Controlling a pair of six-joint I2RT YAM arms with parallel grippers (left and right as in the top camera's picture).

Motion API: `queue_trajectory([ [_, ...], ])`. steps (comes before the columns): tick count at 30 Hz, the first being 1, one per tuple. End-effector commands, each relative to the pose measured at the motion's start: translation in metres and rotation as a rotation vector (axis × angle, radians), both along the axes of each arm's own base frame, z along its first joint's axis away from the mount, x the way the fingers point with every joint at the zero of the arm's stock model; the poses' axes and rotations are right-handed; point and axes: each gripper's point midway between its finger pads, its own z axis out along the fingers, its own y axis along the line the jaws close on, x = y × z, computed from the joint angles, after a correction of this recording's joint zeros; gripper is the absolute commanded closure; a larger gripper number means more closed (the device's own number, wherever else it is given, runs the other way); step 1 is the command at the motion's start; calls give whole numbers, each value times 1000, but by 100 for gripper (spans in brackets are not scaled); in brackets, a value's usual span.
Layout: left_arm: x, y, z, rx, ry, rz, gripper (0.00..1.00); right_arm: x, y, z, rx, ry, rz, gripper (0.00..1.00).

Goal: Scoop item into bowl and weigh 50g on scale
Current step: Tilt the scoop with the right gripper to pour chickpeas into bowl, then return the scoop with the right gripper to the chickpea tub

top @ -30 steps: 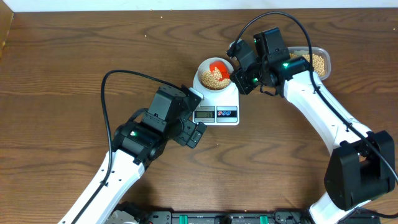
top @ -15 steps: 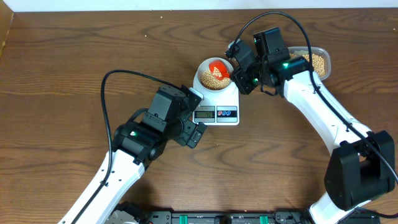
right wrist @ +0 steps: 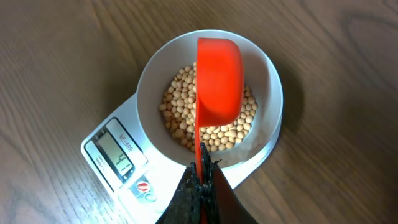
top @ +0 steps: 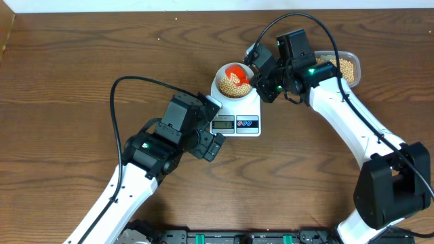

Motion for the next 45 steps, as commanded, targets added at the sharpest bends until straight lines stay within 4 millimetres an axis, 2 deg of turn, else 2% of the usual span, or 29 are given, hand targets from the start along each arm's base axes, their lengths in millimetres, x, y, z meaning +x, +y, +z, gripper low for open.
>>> queue_trajectory([
  [1,3,1,2,9,-13,-4,2,-4,7,14,-2,-65,80,99],
  [45,3,1,2,9,-13,-4,2,-1,10,19,-20,-144,164,99],
])
